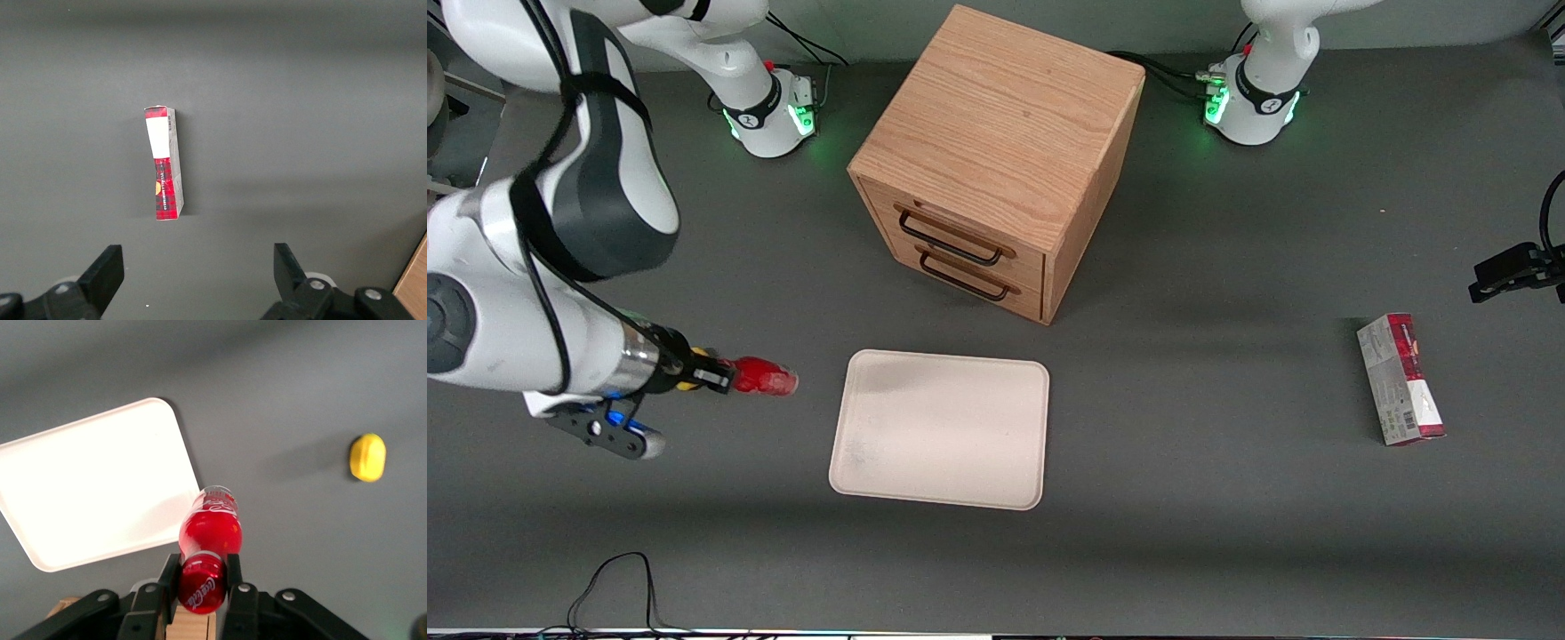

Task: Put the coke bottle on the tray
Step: 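Lift the bottle and carry it over the white tray, then lower the bottle onto the tray and open the right gripper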

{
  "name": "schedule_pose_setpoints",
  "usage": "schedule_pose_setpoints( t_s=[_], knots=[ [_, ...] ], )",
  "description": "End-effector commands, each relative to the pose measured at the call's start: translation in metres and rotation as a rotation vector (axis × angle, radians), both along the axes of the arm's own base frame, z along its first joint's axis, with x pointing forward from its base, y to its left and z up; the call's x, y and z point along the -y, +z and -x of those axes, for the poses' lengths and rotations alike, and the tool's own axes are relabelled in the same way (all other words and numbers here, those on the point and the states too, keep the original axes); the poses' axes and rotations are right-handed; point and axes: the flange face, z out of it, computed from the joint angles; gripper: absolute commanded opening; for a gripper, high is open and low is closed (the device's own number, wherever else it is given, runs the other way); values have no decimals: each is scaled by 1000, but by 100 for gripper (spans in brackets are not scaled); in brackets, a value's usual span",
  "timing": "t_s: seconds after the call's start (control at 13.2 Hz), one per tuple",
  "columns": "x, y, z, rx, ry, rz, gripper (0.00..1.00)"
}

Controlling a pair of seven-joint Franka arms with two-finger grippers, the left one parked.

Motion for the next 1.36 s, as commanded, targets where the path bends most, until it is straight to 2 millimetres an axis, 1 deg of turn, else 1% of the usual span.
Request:
schedule_pose_setpoints(
  t_s=[0.0, 0.08, 0.23, 0.38, 0.61, 0.76, 0.91, 1.14, 1.21, 1.29],
  knots=[
    [-19, -18, -23, 12, -18, -30, 0],
    [-32, -31, -27, 21, -25, -26, 0],
    [-49, -54, -36, 61, -49, -27, 0],
    [-60, -77, -42, 77, -43, -13, 0],
    [-71, -106, -50, 105, -99, -5, 0],
    [-73, -111, -52, 119, -107, -1, 0],
    [-73, -126, -54, 108, -111, 7, 0],
    [-74, -128, -56, 125, -123, 13, 0],
    [-74, -134, -56, 119, -125, 17, 0],
    [-77, -135, -56, 120, -118, 26, 0]
  ],
)
